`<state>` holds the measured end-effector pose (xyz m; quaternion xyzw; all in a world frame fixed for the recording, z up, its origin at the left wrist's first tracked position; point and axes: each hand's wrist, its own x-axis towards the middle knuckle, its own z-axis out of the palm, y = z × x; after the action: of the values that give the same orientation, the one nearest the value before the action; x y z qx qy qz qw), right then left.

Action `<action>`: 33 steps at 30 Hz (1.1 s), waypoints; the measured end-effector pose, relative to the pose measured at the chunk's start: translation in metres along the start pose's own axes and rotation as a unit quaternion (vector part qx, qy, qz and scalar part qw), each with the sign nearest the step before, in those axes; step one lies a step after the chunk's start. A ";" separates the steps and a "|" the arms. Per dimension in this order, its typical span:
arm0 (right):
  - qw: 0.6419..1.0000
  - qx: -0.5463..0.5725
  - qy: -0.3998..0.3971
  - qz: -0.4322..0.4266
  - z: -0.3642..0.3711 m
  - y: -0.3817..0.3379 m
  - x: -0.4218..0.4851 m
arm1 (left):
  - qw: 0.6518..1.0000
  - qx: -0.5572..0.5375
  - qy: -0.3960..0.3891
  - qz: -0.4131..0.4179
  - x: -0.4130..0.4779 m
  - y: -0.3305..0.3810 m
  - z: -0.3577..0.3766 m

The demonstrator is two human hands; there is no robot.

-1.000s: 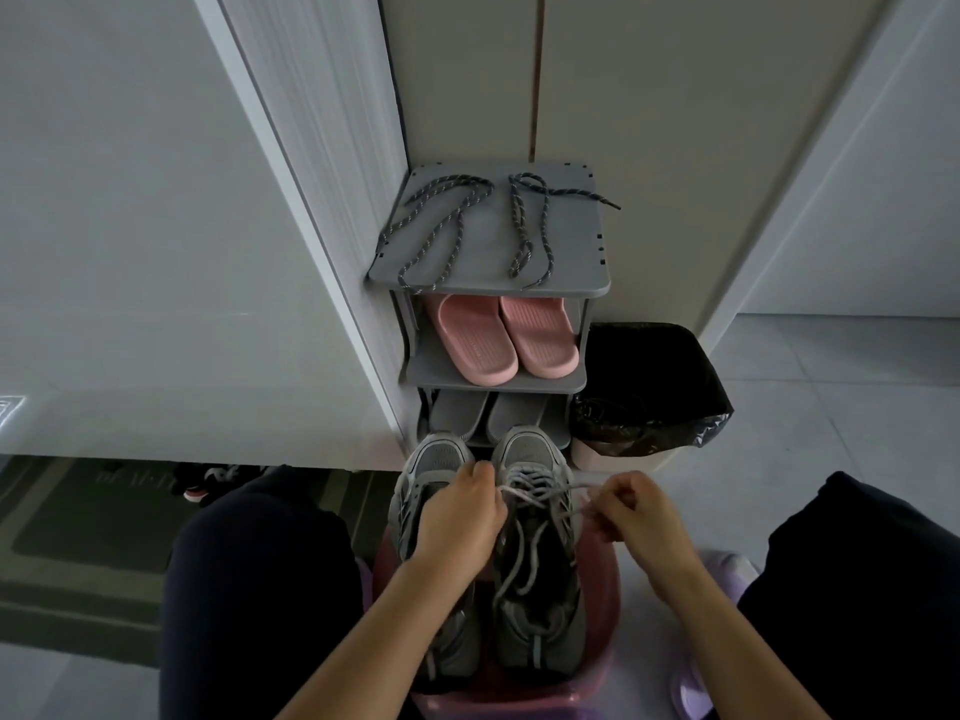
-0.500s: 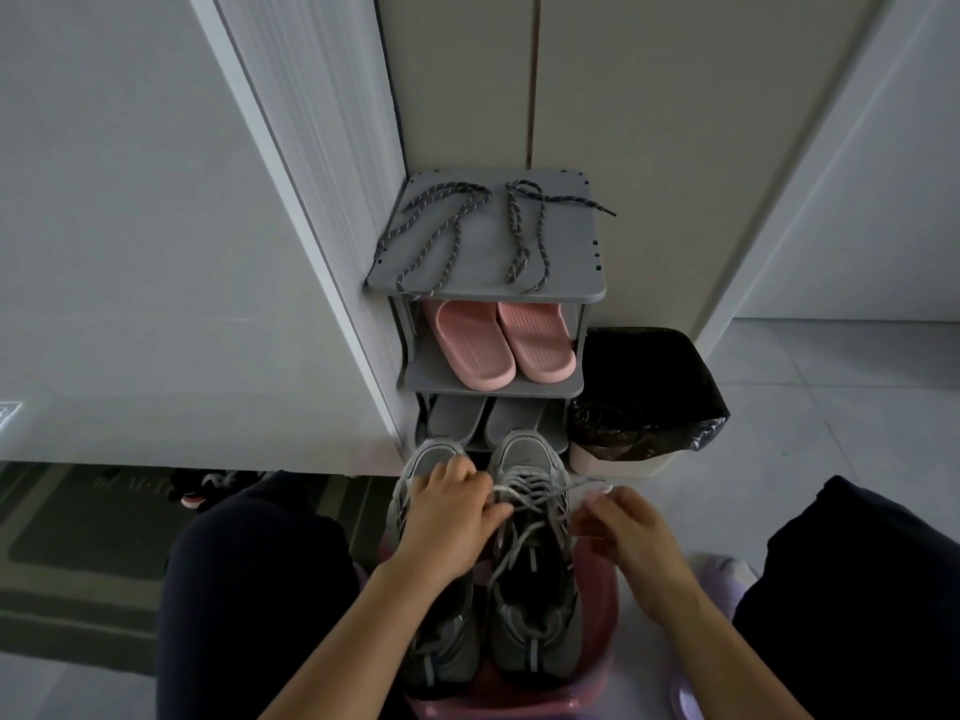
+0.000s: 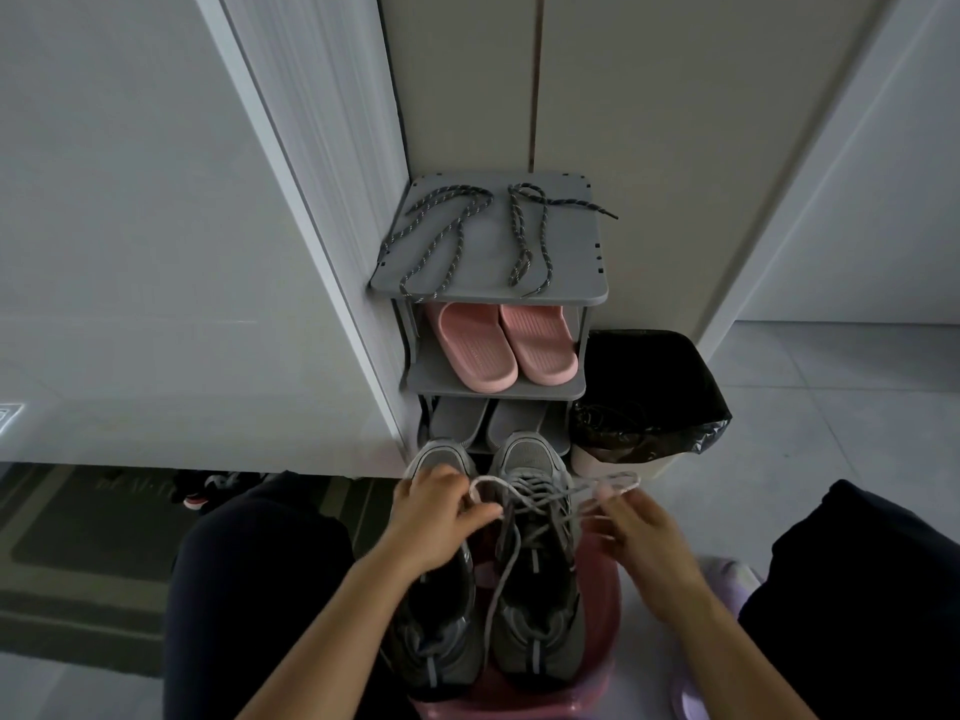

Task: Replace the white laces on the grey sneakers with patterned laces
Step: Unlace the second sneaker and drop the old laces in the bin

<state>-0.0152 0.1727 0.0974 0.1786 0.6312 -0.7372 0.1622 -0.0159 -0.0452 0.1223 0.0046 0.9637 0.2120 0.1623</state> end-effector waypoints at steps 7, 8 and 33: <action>0.998 -0.049 -0.010 -0.024 0.010 0.006 -0.005 | 0.996 0.008 0.076 0.052 -0.004 0.010 0.009; 1.000 -0.002 -0.001 -0.012 0.006 0.002 -0.004 | 0.994 -0.002 0.106 0.041 -0.004 0.005 0.001; 0.936 -0.349 -0.042 -0.033 0.013 0.011 -0.003 | 0.996 -0.080 0.039 0.019 -0.008 0.019 0.022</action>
<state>-0.0080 0.1585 0.0913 0.0585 0.8469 -0.4825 0.2159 -0.0028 -0.0189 0.1135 0.0018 0.9489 0.2916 0.1206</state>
